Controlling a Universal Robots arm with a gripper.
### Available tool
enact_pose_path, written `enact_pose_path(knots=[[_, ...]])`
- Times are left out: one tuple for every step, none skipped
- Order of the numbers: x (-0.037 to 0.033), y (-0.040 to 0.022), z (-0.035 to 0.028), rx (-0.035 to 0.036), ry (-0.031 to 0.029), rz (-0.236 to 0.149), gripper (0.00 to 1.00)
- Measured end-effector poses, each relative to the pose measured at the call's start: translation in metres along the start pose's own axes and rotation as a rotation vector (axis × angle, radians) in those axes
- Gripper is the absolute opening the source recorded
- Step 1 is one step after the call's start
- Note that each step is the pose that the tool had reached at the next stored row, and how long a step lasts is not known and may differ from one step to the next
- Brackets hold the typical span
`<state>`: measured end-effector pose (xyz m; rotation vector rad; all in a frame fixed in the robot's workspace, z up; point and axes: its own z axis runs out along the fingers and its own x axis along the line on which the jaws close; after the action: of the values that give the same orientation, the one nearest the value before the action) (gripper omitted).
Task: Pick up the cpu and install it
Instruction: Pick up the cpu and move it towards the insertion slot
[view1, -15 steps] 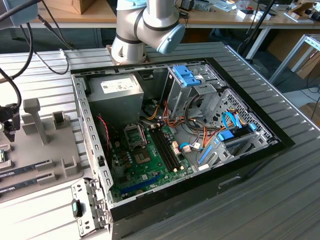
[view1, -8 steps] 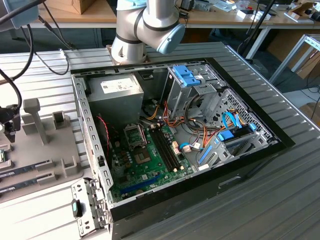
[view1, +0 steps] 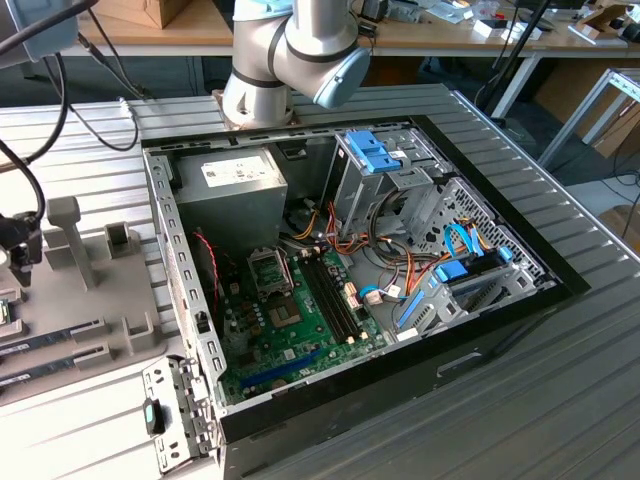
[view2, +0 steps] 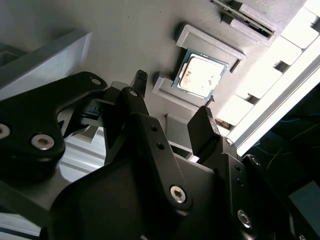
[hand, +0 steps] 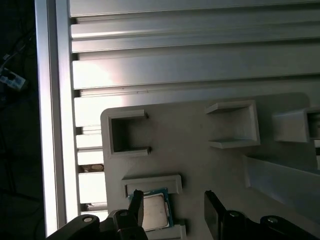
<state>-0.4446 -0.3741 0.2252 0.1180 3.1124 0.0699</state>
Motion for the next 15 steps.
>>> enact_pose_path(knots=[[0.0000, 0.0000, 0.0004, 0.0001, 0.0001, 0.000, 0.60], [0.0000, 0.0000, 0.0008, 0.0000, 0.0000, 0.000, 0.60], [0.0001, -0.0001, 0.0012, 0.0001, 0.0001, 0.000, 0.60], [0.0001, -0.0001, 0.0016, 0.0001, 0.0000, 0.000, 0.60], [0.0001, -0.0001, 0.0018, 0.0001, 0.0001, 0.000, 0.60], [0.0001, -0.0001, 0.0022, 0.0001, 0.0001, 0.000, 0.60], [0.0001, -0.0001, 0.0025, 0.0001, 0.0000, 0.000, 0.60], [0.0001, -0.0001, 0.0029, 0.0000, 0.0000, 0.000, 0.60], [0.0001, -0.0001, 0.0031, 0.0000, 0.0000, 0.000, 0.60], [0.0001, -0.0002, 0.0035, 0.0000, 0.0000, 0.000, 0.60], [0.0001, -0.0002, 0.0038, 0.0001, 0.0000, 0.000, 0.60], [0.0001, -0.0002, 0.0044, 0.0000, -0.0001, 0.000, 0.60], [0.0001, -0.0002, 0.0048, 0.0001, 0.0001, 0.000, 0.60], [0.0001, -0.0002, 0.0051, 0.0001, 0.0000, 0.000, 0.60], [0.0002, -0.0003, 0.0054, 0.0001, 0.0000, 0.000, 0.60]])
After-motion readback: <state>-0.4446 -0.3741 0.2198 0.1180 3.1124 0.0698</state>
